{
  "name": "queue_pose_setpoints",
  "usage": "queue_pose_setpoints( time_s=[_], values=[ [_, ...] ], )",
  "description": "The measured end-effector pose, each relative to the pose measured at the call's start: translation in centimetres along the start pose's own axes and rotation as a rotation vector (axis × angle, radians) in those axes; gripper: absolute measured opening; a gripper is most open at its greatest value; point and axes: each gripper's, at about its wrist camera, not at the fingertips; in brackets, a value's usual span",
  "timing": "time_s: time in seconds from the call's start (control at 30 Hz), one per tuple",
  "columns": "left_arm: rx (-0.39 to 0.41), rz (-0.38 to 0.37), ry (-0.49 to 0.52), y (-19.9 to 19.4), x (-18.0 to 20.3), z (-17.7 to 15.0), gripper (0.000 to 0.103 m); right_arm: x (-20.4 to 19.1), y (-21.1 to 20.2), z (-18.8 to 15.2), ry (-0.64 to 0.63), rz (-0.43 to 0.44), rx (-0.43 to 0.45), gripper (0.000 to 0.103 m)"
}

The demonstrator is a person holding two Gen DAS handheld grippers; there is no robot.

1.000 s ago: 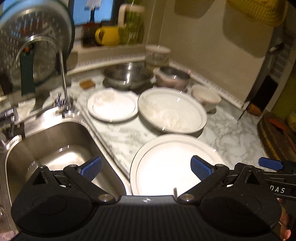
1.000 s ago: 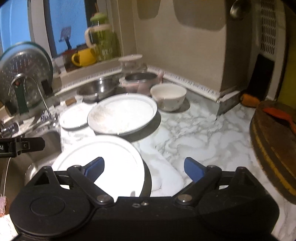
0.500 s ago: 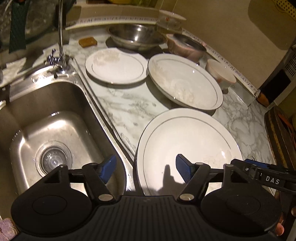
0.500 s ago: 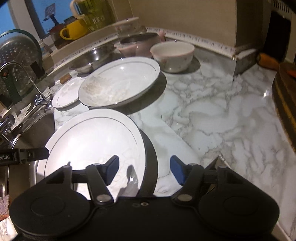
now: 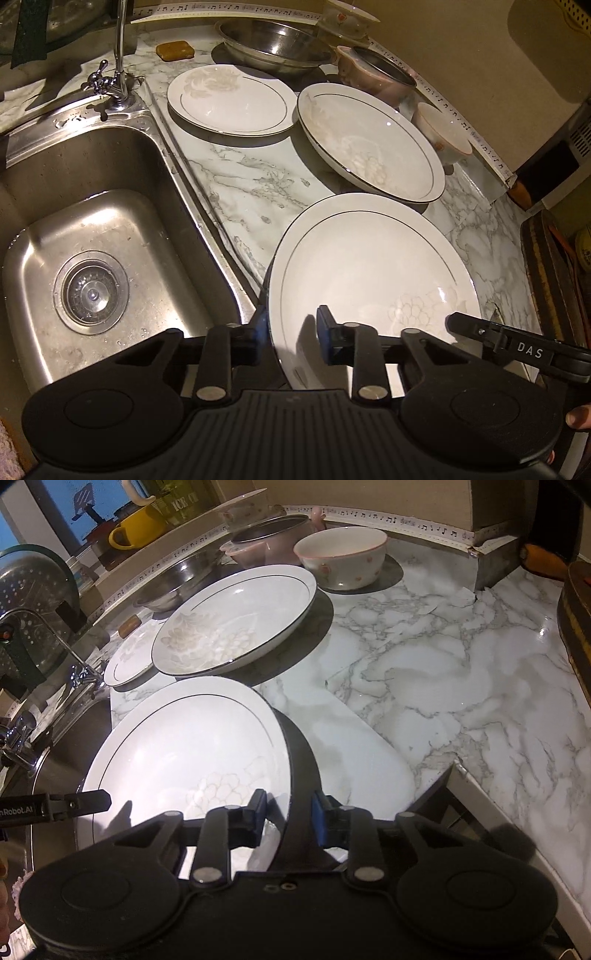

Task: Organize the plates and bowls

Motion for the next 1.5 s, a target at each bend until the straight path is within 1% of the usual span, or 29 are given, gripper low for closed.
queue_pose_setpoints(
  time_s=[0.03, 0.1, 0.27, 0.3, 0.67, 0.97, 1.17, 1.5],
  values=[
    [0.000, 0.004, 0.001, 0.0, 0.0, 0.0, 0.023, 0.0, 0.0, 0.1, 0.000, 0.009, -0.002, 0.018],
    [-0.002, 0.008, 0.001, 0.0, -0.2, 0.1, 0.019, -0.1, 0.0, 0.1, -0.003, 0.017, -0.004, 0.014],
    [-0.003, 0.015, -0.012, 0.0, -0.5, 0.1, 0.010, -0.1, 0.1, 0.2, 0.004, 0.014, -0.001, 0.014],
    [-0.002, 0.016, -0.017, 0.0, -0.6, 0.1, 0.010, -0.1, 0.1, 0.2, 0.007, 0.014, 0.000, 0.014],
    [0.019, 0.034, -0.011, -0.5, -0.3, -0.3, 0.009, -0.7, -0.3, -0.1, -0.009, -0.014, 0.020, 0.014],
    [0.044, 0.034, -0.009, -1.0, -0.2, -0.2, 0.009, -1.1, -1.0, -0.1, -0.025, -0.014, 0.039, 0.013],
    [0.070, 0.021, -0.014, -1.9, -0.1, -0.2, 0.009, -1.4, -1.6, -0.1, -0.028, -0.006, 0.057, 0.013],
    [0.125, 0.000, 0.007, -3.8, 0.7, 1.4, 0.009, -1.8, -3.2, 1.0, -0.032, 0.001, 0.103, 0.012]
  ],
)
Point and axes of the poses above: each gripper's, at about its wrist camera, not at the fingertips, and y roughly the way its jaws point, x to its right, z to its top, and after that the axes turned 8 degrees about -x, right-handed
